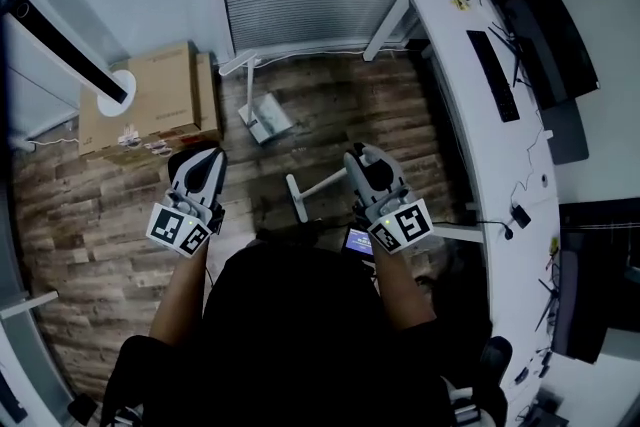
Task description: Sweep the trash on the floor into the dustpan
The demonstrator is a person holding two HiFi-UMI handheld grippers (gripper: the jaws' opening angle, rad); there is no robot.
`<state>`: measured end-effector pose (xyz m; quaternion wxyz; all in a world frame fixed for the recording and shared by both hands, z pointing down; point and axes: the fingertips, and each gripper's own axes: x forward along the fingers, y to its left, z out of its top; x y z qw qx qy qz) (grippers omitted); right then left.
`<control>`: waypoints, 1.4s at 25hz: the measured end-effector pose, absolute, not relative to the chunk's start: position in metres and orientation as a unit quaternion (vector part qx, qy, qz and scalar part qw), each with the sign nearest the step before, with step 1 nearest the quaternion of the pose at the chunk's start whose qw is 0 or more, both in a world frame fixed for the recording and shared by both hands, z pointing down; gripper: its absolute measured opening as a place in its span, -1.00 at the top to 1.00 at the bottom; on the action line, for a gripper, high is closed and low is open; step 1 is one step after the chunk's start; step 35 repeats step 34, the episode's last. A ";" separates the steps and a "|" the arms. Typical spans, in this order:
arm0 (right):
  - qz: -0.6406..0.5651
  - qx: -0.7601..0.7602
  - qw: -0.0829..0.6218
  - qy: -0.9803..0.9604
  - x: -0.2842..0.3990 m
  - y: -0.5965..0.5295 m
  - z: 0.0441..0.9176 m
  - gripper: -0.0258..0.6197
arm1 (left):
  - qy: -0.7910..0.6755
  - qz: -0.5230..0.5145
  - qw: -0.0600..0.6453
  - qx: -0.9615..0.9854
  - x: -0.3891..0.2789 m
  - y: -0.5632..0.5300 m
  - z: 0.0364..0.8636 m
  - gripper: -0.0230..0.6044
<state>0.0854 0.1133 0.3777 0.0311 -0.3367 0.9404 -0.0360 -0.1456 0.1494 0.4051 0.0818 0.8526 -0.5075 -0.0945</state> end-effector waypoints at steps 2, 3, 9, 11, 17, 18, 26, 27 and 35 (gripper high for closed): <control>-0.034 -0.326 0.027 0.944 0.093 0.120 0.376 0.67 | -0.509 -0.086 0.081 0.853 -0.132 0.150 0.408 0.95; -0.032 -0.323 0.027 0.946 0.096 0.123 0.376 0.67 | -0.508 -0.080 0.079 0.854 -0.126 0.150 0.410 0.95; -0.028 -0.339 0.030 0.940 0.116 0.121 0.384 0.67 | -0.512 -0.061 0.067 0.854 -0.102 0.160 0.406 0.95; -0.023 -0.339 0.029 0.940 0.121 0.121 0.384 0.67 | -0.513 -0.055 0.069 0.854 -0.098 0.165 0.407 0.95; -0.023 -0.339 0.029 0.940 0.125 0.118 0.384 0.67 | -0.527 -0.053 0.059 0.846 -0.099 0.177 0.398 0.95; -0.022 -0.339 0.031 0.940 0.126 0.119 0.383 0.67 | -0.529 -0.052 0.057 0.845 -0.099 0.179 0.395 0.95; -0.031 -0.329 0.035 0.943 0.127 0.131 0.384 0.67 | -0.542 -0.053 0.050 0.837 -0.101 0.197 0.383 0.95; -0.031 -0.326 0.036 0.944 0.126 0.134 0.384 0.67 | -0.543 -0.052 0.051 0.836 -0.100 0.200 0.383 0.95; -0.049 -0.317 0.040 0.946 0.133 0.148 0.390 0.67 | -0.545 -0.050 0.049 0.835 -0.091 0.218 0.382 0.95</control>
